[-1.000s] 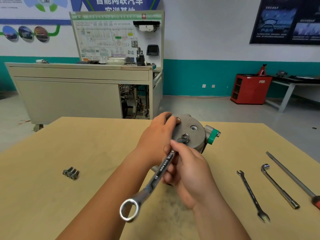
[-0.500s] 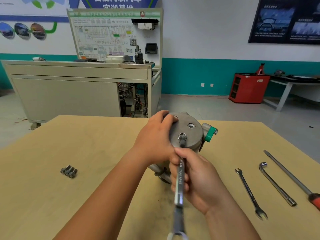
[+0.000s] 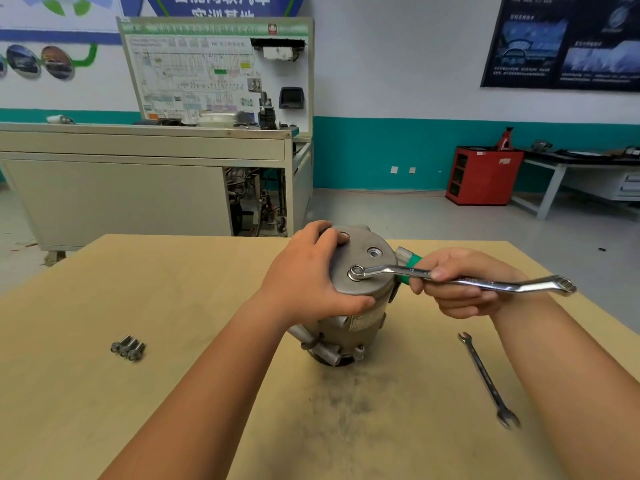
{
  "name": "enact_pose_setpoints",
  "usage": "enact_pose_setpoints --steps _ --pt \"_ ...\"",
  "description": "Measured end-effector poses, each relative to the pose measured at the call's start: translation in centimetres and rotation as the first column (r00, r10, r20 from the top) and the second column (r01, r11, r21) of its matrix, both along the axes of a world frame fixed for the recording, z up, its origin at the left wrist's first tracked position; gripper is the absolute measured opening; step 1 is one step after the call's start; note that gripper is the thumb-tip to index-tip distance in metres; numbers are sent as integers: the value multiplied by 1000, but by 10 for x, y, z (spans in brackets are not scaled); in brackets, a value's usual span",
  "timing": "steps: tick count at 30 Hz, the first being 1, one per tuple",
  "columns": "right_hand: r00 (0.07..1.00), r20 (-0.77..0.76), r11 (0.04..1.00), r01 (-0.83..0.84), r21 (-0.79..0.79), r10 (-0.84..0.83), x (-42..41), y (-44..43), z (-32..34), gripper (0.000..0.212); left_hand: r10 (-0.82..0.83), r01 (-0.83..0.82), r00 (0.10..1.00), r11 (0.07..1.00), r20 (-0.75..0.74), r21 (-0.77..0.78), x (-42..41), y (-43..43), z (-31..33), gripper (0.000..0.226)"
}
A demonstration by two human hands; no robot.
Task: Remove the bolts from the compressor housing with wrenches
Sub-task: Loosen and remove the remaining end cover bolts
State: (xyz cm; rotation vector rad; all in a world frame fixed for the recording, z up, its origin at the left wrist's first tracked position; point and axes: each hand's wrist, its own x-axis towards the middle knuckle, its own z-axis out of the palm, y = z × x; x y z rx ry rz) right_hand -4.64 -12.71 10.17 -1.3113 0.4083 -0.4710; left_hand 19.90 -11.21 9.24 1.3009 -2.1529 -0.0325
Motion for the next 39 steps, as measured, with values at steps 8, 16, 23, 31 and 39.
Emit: enact_pose_setpoints --steps 8,16,23,31,39 --pt "841 539 931 -229 284 42 28 51 17 21 17 -17 1000 999 -8 31 9 0 -1 96" --pt "620 324 656 754 3 -714 146 133 -44 19 1 -1 999 1000 -46 -13 4 0 -2 103" --pt "659 234 679 734 9 -715 163 104 -34 16 13 -13 1000 1000 -21 7 5 -4 -2 78" --pt "659 217 694 690 208 -720 165 102 -23 17 18 -18 1000 1000 8 18 2 -7 0 76" --pt "665 245 709 656 259 -705 157 99 -18 18 32 -31 998 999 47 -21 -3 -14 -3 63"
